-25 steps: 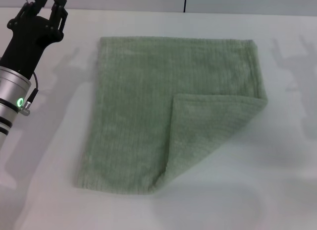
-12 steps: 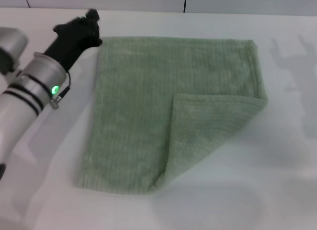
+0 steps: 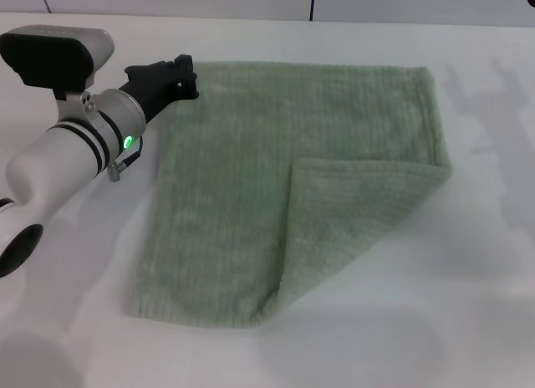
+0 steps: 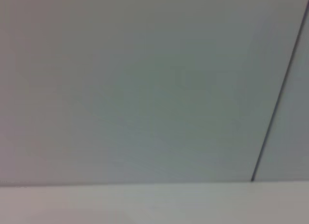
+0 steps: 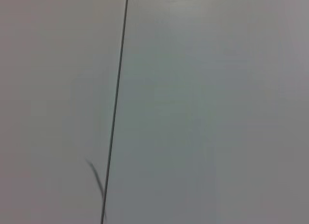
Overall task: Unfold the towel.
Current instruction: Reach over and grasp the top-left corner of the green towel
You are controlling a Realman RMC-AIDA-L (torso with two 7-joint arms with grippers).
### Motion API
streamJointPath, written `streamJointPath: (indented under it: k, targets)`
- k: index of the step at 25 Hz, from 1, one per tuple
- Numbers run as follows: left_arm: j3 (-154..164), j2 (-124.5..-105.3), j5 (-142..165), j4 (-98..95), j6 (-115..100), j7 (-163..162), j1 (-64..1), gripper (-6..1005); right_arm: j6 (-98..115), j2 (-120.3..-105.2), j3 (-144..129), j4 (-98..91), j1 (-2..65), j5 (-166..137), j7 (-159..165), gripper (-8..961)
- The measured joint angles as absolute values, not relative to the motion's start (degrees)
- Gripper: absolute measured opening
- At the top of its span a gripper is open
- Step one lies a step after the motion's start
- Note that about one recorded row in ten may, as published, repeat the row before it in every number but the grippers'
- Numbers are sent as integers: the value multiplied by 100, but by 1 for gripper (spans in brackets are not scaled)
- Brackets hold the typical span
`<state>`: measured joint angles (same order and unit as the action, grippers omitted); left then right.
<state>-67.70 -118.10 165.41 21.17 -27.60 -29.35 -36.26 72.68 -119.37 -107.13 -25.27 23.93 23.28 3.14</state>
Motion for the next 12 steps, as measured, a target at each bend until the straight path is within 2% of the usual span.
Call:
streamJointPath:
  k: [12]
  targets:
    - [-6646, -11821, 16541, 2084, -1979, -2903, -3778, 17, 7080, -11935, -10751, -2546, 2493, 2325, 292, 738]
